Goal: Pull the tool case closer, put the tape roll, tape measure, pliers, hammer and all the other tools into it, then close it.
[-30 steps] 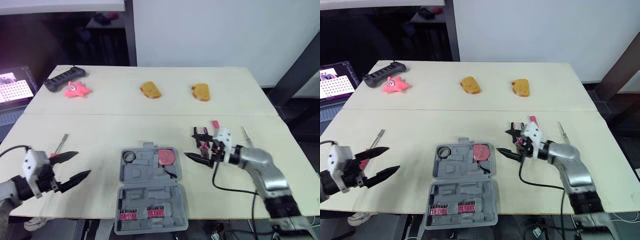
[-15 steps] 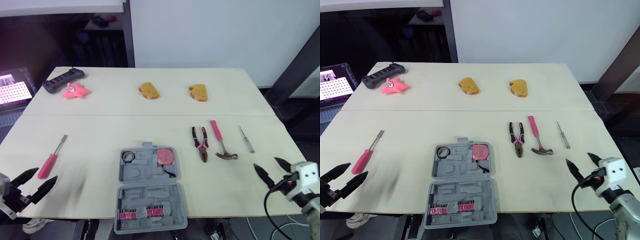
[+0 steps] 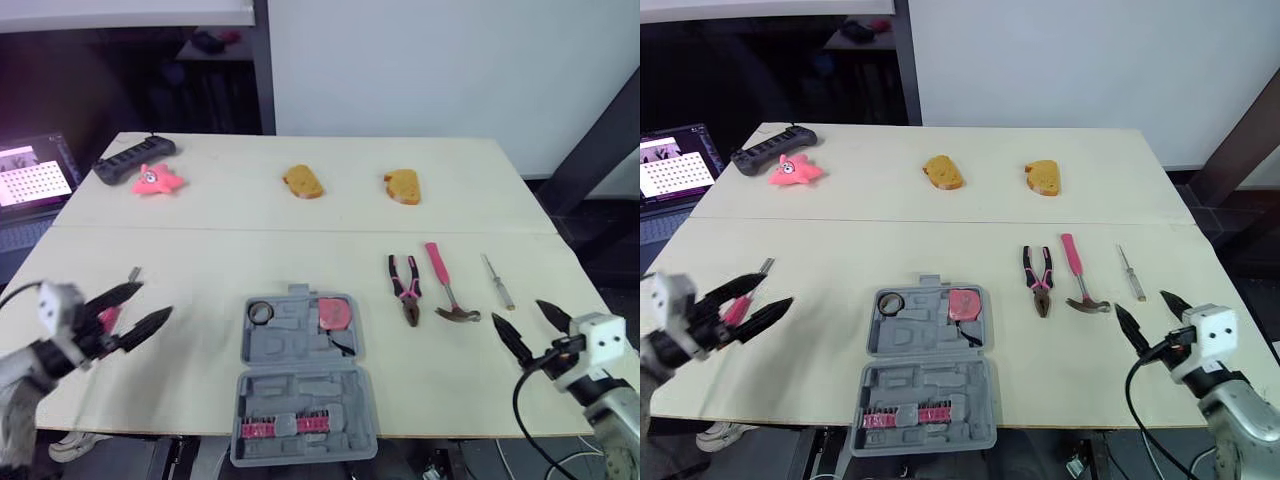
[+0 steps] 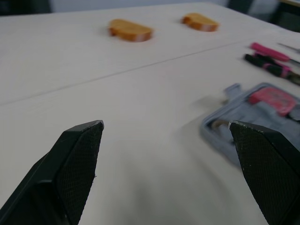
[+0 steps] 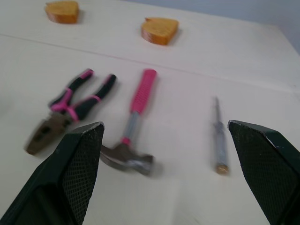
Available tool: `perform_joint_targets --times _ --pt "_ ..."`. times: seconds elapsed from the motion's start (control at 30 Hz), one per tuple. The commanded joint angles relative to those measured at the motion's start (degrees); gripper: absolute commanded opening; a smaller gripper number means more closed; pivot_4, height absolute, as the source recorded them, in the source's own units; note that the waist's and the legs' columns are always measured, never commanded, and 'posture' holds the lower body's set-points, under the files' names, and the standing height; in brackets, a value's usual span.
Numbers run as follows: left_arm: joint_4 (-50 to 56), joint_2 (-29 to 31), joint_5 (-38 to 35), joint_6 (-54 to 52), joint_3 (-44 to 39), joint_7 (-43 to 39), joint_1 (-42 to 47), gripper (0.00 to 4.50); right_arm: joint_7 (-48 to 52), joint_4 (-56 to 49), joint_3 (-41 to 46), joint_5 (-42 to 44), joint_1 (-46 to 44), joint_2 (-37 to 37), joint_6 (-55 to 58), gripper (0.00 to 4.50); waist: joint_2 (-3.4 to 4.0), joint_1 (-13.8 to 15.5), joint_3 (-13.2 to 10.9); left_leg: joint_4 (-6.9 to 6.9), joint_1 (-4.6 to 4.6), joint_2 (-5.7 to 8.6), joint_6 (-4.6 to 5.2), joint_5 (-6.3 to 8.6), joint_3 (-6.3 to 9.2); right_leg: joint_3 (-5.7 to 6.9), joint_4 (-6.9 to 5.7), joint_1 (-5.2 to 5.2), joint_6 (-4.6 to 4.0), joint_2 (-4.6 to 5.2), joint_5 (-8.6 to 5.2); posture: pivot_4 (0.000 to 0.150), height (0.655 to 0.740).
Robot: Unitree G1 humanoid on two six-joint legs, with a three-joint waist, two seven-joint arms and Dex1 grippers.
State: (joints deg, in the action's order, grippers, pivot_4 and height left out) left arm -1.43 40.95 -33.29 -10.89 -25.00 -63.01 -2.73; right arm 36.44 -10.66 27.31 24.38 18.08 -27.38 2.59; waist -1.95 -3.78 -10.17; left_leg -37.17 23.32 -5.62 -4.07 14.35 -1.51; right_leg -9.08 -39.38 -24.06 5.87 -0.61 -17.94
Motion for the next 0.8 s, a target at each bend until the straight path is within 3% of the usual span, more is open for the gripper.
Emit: perform_joint_targets --times 0.03,0.27,0.47,0.57,0.63,0.8 --pt "6.43 2.48 -3.53 -6.84 4.79 -1.32 6.22 4.5 -3.57 -11.24 -0.58 1.87 4.18 1.8 4.0 4.47 0.05 0.17 0.01 0.02 0.01 0.0 0.0 0.0 0.0 0.01 0.0 0.0 0.02 0.0 0.0 0.15 0.7129" --pt "6.87 2.97 -2.79 -13.42 17.65 -7.27 22.39 4.5 -10.48 -27.46 -5.07 1.59 12.28 5.6 11.95 4.47 0.22 -0.11 0.11 0.0 0.01 0.01 0.0 0.0 0.09 0.06 -0.02 0.0 0.15 -0.04 0.07 0.15 0.7129" --pt "6.28 2.53 -2.32 -15.15 23.1 -11.33 28.69 4.5 -14.67 -33.03 -9.46 -1.62 15.68 6.29 16.51 4.47 0.21 -0.21 0.11 0.0 0.02 0.01 0.0 0.0 0.11 0.06 -0.02 -0.01 0.08 -0.05 0.02 0.15 0.7129" --pt "6.7 2.83 -1.97 -15.0 23.78 -12.09 29.14 4.5 -17.42 -33.22 -12.97 -5.12 13.12 5.14 20.44 4.47 0.21 -0.17 0.11 -0.02 0.01 0.01 0.0 0.0 0.11 0.05 -0.02 -0.01 0.01 -0.05 0.0 0.15 0.7129" --pt "7.67 3.44 -1.56 -14.65 23.11 -11.5 27.82 4.5 -20.57 -31.55 -16.22 -7.4 6.83 4.3 26.56 4.47 0.19 -0.29 0.11 -0.03 0.01 0.0 0.0 0.0 0.12 0.04 -0.02 -0.01 -0.01 -0.05 0.0 0.15 0.7129" --pt "12.14 4.99 -2.13 -15.32 20.26 -9.1 21.67 4.5 -23.26 -24.66 -18.96 -5.93 -5.33 6.75 33.95 4.47 0.2 -0.09 0.12 -0.03 0.02 0.0 0.0 0.0 0.14 0.03 -0.02 -0.02 0.0 -0.08 0.0 0.15 0.7129"
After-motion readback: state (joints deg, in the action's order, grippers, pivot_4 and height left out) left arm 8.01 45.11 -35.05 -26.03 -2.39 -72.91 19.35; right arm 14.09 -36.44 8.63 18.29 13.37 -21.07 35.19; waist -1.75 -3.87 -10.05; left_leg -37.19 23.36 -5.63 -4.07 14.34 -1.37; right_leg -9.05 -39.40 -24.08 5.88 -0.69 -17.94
